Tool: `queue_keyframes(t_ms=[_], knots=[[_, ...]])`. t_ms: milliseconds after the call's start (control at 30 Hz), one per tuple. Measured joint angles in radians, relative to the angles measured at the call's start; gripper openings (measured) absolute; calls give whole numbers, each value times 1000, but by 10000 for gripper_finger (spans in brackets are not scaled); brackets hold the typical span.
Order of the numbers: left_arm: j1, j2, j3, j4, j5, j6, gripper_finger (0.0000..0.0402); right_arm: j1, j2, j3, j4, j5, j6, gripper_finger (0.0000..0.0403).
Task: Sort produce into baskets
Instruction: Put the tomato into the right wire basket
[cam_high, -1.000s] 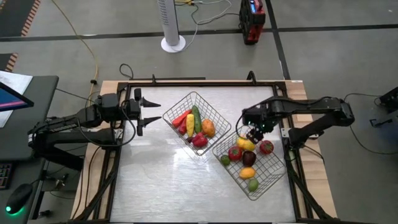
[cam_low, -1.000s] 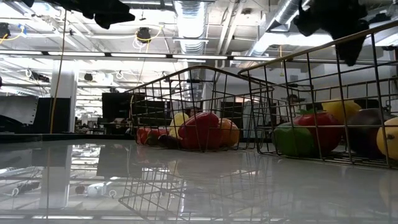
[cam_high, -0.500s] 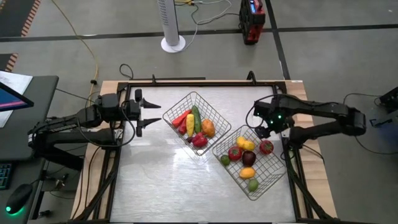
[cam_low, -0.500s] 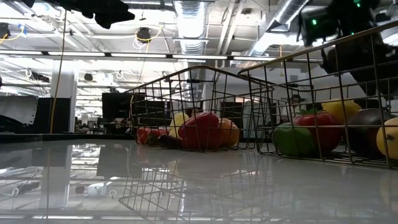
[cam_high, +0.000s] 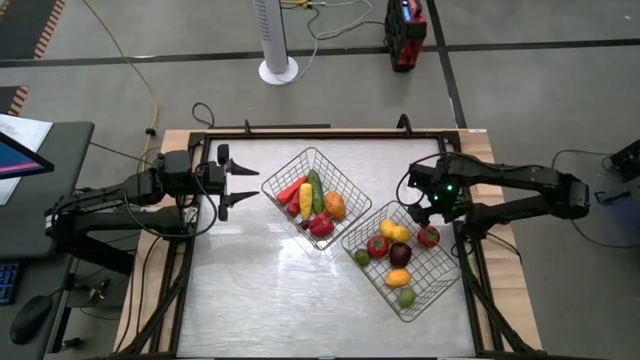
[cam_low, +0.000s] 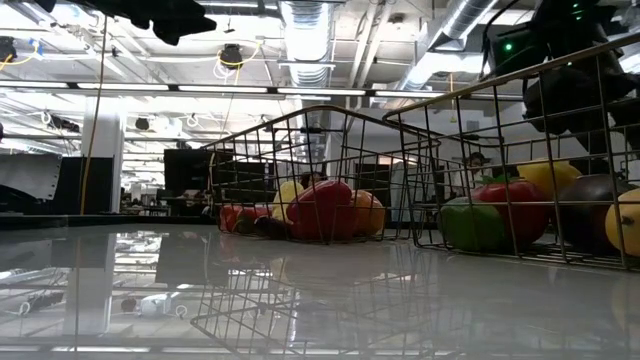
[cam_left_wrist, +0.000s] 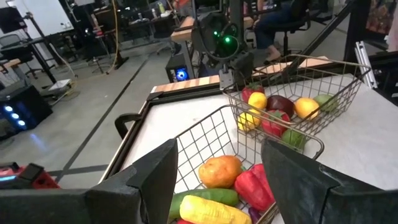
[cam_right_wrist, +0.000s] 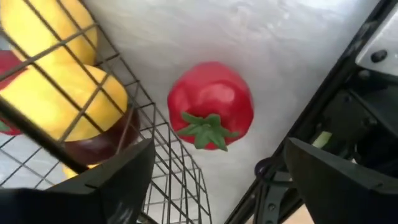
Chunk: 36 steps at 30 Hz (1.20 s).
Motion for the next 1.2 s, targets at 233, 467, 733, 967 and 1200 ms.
queue_keyframes(t_ms=[233, 467, 733, 967, 1200], knots=[[0, 0, 0, -4, 0, 5, 219, 49, 71, 0, 18, -2, 41, 397], [0, 0, 0, -15, 1, 3, 219, 60, 152, -7, 115, -79, 21, 392], [0, 0, 0, -27, 2, 7, 219, 60, 208, -8, 69, -52, -16, 391], [0, 0, 0, -26, 1, 8, 219, 83, 233, -9, 35, -23, -10, 391], [0, 0, 0, -25, 1, 8, 219, 107, 311, -55, 92, -45, -8, 391]])
